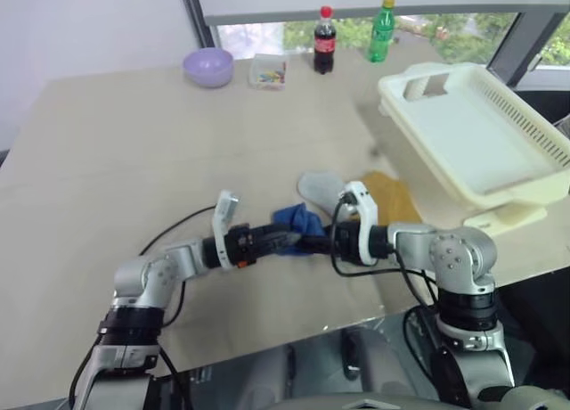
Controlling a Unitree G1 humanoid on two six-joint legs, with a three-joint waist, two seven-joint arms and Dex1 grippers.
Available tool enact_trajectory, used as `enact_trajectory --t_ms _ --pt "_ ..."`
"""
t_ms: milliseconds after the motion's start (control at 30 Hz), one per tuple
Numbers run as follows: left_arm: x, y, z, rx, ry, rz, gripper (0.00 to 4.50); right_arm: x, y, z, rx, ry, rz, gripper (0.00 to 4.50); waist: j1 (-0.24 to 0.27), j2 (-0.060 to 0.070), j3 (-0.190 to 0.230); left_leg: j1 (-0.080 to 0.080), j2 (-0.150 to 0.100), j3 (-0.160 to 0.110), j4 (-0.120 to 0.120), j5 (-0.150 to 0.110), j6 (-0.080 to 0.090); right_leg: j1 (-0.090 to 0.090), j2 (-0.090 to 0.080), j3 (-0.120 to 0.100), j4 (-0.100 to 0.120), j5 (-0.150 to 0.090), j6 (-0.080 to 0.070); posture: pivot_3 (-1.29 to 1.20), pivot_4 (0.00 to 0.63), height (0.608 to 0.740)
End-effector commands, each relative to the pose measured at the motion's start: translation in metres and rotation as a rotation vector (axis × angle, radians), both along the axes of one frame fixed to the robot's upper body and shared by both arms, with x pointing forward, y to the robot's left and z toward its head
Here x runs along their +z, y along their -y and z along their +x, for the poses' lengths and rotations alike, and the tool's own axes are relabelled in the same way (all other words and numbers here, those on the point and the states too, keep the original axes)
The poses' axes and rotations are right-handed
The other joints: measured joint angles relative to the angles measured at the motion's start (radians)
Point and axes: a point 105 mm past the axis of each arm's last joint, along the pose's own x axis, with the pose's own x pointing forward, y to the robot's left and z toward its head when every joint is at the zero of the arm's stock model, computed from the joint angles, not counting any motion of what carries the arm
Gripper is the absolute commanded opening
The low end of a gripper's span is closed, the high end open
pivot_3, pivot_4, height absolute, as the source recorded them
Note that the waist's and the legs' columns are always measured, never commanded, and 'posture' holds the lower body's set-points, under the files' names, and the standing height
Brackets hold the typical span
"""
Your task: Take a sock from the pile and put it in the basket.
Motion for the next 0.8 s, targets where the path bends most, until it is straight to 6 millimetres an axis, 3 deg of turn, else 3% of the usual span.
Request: enact_trajectory --t_ms 33,233,367,800 --pt "0.0 0.001 -0.001 -0.018 -0.002 -0.012 4.5 0.018 -0.002 0.0 0.012 0.033 0.072 4.47 0.0 0.0 0.0 0.0 0.0 0.0 0.0 0.0 0.0 0.0 0.0 0.0 0.0 0.0 0.0 0.0 0.15 0.732" --pt "0.003 -0.004 -0.008 -0.053 -0.016 -0.043 4.5 0.02 -0.004 0.007 -0.041 -0.039 0.106 4.47 -0.004 0.0 0.0 0.0 0.0 0.0 0.0 0.0 0.0 0.0 0.0 0.0 0.0 0.0 0.0 0.0 0.15 0.732" --pt "0.004 -0.005 -0.01 -0.067 -0.028 -0.062 4.5 -0.002 -0.003 0.015 -0.108 -0.106 0.007 4.47 -0.003 0.0 0.0 0.0 0.0 0.0 0.0 0.0 0.0 0.0 0.0 0.0 0.0 0.0 0.0 0.0 0.15 0.732" --pt "0.004 -0.012 -0.007 -0.036 -0.019 -0.053 4.5 -0.02 -0.018 0.005 -0.04 -0.142 -0.04 4.47 -0.007 0.0 -0.001 0.002 0.001 -0.001 0.0 0.0 0.0 0.0 0.001 0.001 0.001 0.0 -0.001 0.0 0.15 0.732"
